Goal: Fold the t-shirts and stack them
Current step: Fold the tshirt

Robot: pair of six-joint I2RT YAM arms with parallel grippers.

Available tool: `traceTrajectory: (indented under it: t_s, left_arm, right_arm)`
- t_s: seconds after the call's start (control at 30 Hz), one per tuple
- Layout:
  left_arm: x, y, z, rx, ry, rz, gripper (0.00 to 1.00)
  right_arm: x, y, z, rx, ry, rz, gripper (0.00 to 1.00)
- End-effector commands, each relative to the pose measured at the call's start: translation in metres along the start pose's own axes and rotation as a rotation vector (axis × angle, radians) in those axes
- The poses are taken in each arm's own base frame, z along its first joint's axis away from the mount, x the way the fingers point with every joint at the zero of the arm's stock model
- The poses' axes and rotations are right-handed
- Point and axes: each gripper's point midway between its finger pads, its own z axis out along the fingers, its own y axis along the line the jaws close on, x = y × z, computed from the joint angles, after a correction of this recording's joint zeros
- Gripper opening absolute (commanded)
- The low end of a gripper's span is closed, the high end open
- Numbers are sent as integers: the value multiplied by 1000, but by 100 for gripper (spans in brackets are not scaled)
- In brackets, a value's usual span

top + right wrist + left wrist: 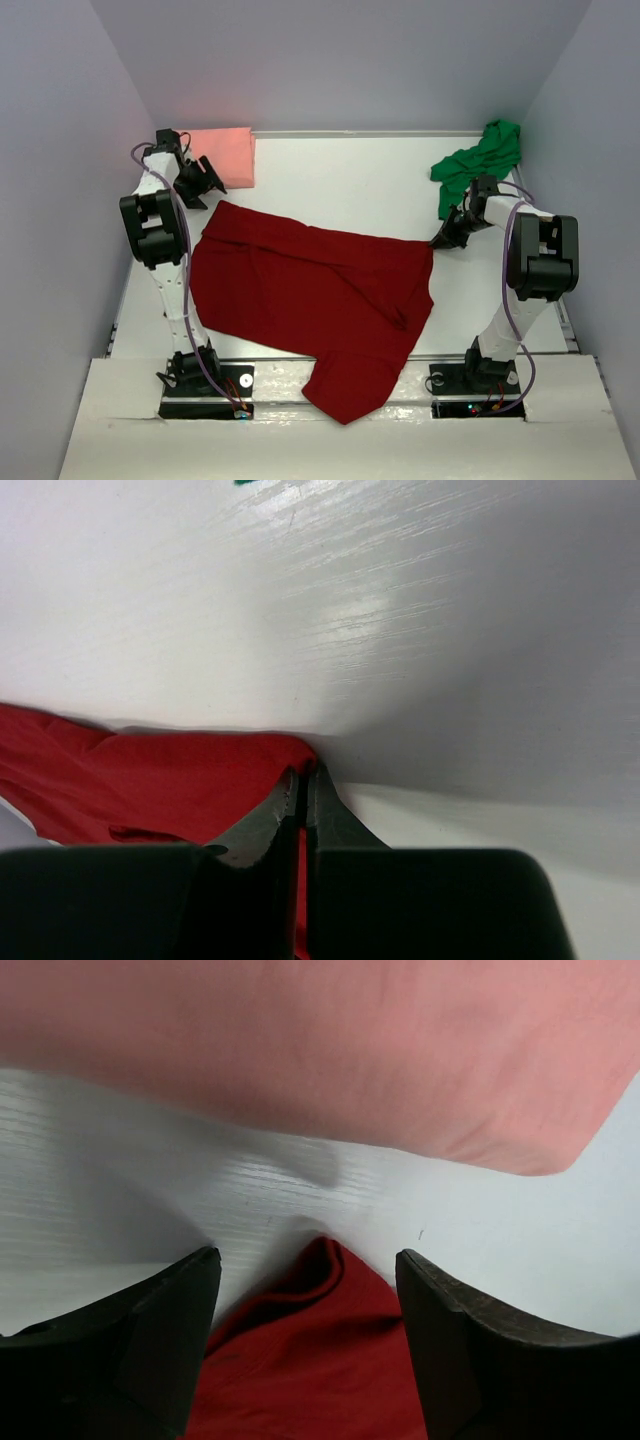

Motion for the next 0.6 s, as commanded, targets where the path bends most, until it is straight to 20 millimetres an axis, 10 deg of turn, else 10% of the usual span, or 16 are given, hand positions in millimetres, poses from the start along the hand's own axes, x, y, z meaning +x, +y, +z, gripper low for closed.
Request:
traceTrajectory:
  t_s: [0.0, 0.57]
  left_arm:
    - [5, -18, -13, 34, 8, 45, 80]
    - [29, -5, 6, -72, 92, 50, 44]
  right_arm:
    - [-15, 2, -3, 3, -36, -30, 0]
    - [-12, 0, -2, 13, -27, -28, 0]
